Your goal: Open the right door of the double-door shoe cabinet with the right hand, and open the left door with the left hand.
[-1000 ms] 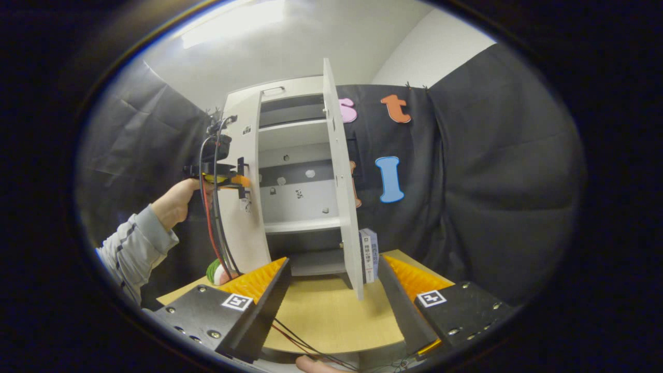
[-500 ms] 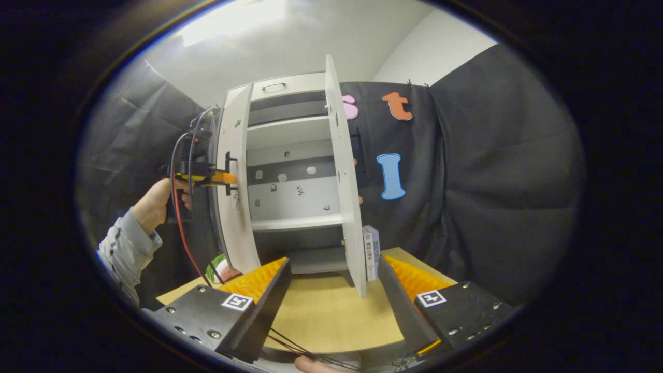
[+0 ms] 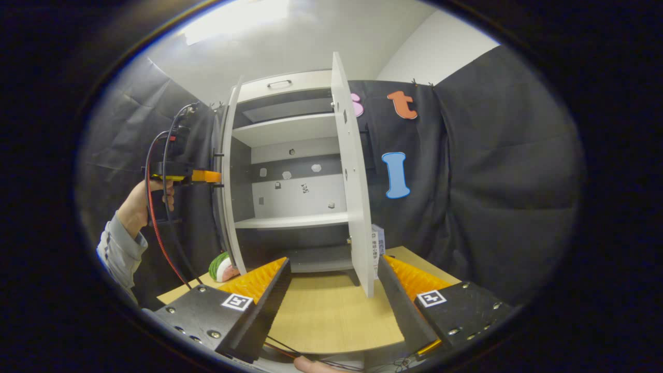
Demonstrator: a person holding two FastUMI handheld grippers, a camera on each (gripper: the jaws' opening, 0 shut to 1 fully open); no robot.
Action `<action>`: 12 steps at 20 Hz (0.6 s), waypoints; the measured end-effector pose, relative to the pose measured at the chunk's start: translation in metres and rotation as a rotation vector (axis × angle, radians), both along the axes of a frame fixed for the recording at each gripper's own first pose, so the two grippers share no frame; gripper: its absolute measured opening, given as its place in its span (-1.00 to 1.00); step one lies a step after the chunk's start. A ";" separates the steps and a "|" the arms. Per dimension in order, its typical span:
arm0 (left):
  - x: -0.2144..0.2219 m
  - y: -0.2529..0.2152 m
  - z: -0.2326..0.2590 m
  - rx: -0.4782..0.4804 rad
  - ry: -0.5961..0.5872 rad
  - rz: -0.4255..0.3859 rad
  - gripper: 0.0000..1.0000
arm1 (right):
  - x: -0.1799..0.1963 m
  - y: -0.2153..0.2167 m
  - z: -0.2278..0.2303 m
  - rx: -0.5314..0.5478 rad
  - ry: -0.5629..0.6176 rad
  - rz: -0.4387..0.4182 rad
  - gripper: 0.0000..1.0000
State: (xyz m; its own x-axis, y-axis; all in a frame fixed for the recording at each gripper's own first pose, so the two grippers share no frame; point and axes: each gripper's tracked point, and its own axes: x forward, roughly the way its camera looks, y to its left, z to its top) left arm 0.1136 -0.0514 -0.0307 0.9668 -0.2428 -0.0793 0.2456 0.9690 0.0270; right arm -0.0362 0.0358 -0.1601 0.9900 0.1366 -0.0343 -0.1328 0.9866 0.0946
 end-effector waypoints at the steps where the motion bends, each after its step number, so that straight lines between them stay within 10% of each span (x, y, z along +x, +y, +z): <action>1: -0.003 0.004 0.000 0.003 -0.002 0.004 -0.49 | 0.001 0.003 -0.001 -0.001 0.001 0.005 0.98; 12: -0.021 0.046 -0.003 0.006 -0.014 0.018 -0.55 | 0.003 0.010 0.003 -0.010 -0.020 -0.031 0.98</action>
State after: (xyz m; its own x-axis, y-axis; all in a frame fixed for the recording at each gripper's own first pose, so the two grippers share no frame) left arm 0.0931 -0.0056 -0.0333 0.9720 -0.2252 -0.0671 0.2279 0.9730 0.0365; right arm -0.0332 0.0457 -0.1575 0.9943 0.1056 -0.0159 -0.1039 0.9912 0.0820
